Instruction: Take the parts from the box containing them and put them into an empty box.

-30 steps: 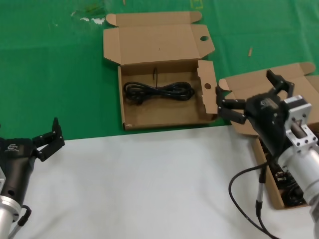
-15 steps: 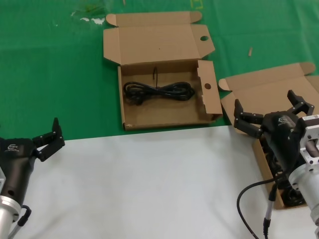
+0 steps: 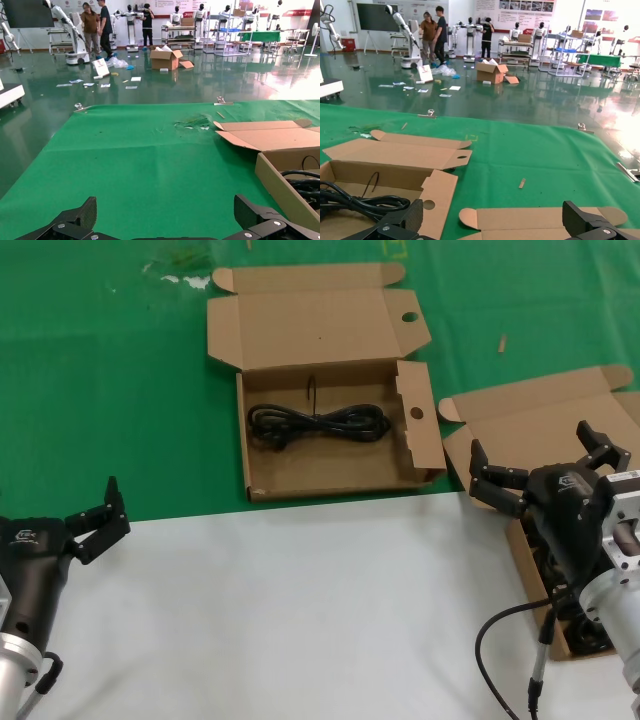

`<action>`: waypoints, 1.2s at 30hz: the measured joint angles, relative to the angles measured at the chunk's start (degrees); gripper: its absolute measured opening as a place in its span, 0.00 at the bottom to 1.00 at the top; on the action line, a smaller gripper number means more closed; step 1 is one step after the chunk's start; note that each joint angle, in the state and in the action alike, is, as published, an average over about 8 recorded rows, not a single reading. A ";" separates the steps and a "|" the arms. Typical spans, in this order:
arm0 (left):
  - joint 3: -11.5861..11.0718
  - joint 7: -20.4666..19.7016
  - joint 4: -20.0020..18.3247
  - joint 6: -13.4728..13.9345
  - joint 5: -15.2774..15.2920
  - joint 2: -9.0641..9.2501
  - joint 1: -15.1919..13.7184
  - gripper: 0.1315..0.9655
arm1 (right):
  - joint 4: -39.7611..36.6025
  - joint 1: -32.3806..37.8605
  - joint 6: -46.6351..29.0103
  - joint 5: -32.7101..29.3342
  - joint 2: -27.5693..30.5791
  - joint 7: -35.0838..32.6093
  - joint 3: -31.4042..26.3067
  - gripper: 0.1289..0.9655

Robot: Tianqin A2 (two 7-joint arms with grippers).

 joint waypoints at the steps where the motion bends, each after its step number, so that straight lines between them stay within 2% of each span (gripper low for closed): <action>1: 0.00 0.00 0.00 0.00 0.00 0.00 0.00 1.00 | 0.00 0.00 0.00 0.00 0.00 0.00 0.00 1.00; 36: 0.00 0.00 0.00 0.00 0.00 0.00 0.00 1.00 | 0.00 0.00 0.00 0.00 0.00 0.00 0.00 1.00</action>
